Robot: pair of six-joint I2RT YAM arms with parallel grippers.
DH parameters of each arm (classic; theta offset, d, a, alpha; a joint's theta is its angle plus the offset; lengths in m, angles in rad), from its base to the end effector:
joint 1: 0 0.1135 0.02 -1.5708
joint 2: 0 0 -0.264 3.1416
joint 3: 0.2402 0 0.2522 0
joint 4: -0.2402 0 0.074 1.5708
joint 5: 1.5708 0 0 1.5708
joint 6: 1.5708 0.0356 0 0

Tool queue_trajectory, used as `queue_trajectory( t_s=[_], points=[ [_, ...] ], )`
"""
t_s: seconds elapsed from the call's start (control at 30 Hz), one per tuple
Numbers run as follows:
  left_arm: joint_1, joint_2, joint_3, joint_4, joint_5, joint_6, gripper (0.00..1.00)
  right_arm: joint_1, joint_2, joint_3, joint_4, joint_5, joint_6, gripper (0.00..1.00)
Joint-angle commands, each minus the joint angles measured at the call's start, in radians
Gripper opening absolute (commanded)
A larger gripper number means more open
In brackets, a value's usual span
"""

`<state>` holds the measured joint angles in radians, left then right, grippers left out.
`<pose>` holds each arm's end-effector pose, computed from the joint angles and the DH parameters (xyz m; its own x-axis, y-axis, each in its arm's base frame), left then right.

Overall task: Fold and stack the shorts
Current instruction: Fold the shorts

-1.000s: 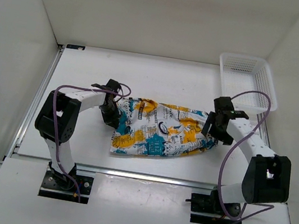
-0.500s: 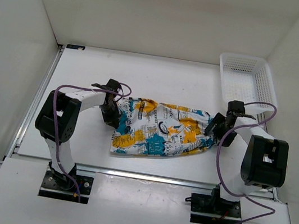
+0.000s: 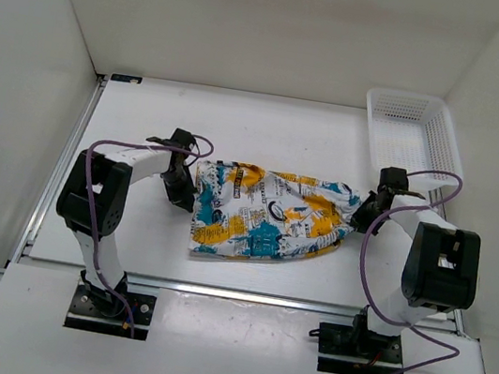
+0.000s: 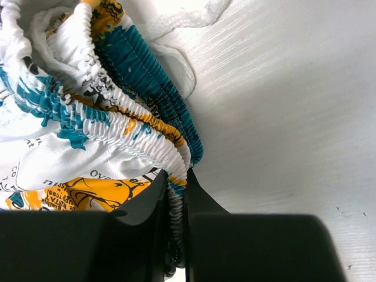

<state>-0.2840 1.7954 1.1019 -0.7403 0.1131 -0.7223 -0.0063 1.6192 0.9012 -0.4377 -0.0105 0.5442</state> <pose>0.3065 -0.0937 0.1521 -0.9073 -0.4194 -0.0285 -0.4087 0.8959 -0.1742 0.3009 -0.0015 0.1609 -0.7818 0.5227 -0.3401 0.4755 0.8525 0.2170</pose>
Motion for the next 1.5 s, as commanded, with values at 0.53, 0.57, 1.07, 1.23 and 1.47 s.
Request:
queue_trajectory(
  t_s=[0.53,0.57,1.07,1.23,1.47],
  points=[
    [-0.03,0.061,0.084,-0.001,-0.001,0.004,0.11,0.274,-0.211,0.18,-0.229,0.406,-0.01,0.0],
    [-0.03,0.061,0.084,-0.001,-0.001,0.004,0.11,0.337,-0.211,0.205,-0.249,0.423,-0.01,0.0],
    [0.015,-0.034,0.046,-0.01,0.011,0.044,0.11,1.028,0.154,0.79,-0.443,0.647,-0.052,0.0],
    [0.016,-0.034,0.046,-0.019,0.011,0.044,0.11,1.109,0.341,0.981,-0.443,0.621,-0.09,0.0],
    [0.035,-0.073,0.055,-0.043,0.02,0.054,0.11,1.12,0.449,1.058,-0.282,0.521,-0.173,0.02]
  ],
)
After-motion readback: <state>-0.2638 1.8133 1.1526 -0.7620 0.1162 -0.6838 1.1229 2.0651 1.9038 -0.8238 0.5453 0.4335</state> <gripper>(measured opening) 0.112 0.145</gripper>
